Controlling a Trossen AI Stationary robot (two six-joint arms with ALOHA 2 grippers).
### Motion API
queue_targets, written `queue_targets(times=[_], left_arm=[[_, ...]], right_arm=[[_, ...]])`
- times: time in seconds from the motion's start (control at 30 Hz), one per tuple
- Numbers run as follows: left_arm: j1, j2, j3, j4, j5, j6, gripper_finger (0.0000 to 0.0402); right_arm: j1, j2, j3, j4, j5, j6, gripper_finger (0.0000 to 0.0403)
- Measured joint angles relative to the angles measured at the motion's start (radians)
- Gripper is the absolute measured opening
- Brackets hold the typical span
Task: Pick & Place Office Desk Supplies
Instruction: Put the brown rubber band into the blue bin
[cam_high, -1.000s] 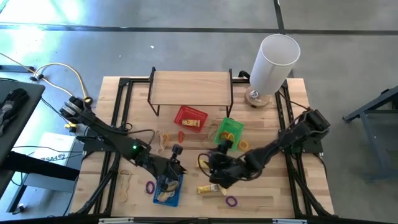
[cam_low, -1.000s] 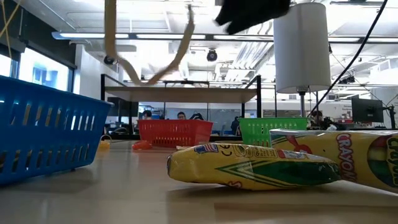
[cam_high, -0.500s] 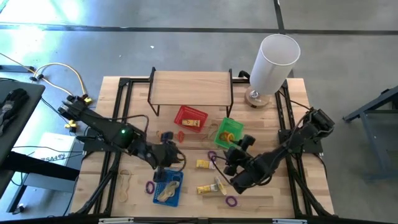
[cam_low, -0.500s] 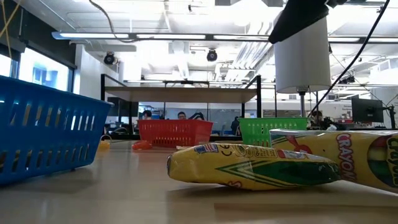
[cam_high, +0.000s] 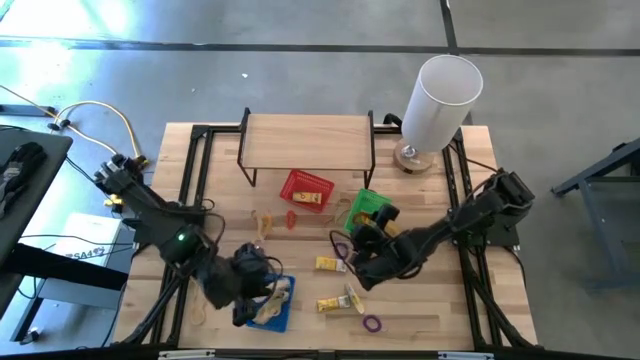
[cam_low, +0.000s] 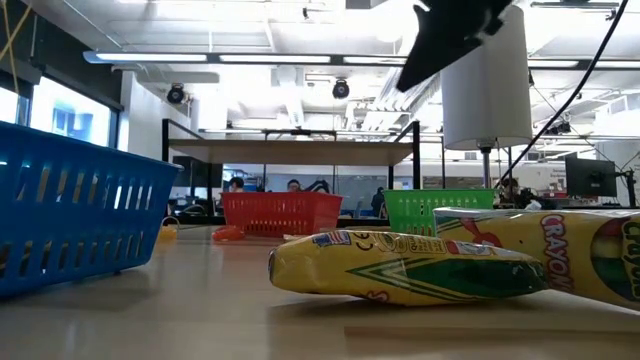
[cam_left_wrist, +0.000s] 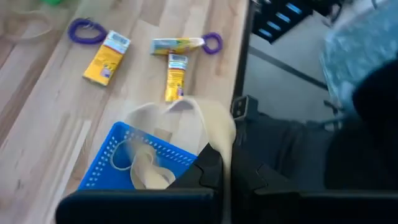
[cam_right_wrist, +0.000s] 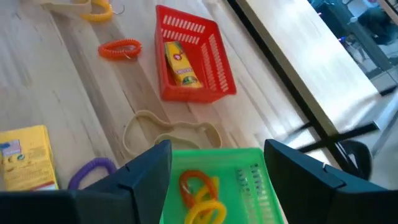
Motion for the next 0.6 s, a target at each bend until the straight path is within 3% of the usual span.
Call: queue_targets(times=[0.2, 0.6], left_arm=[[-0.045, 0.072, 0.000, 0.004, -0.123, -0.226, 0.0000], [-0.062, 0.181, 0.000, -0.074, -0.118, -0.497, 0.0000]], right_arm=[[-0.057, 0.000, 0.000, 0.141, -0.045, -0.166, 0.0245], [-0.081, 0.001, 0.000, 0.219, -0.077, -0.293, 0.0245]])
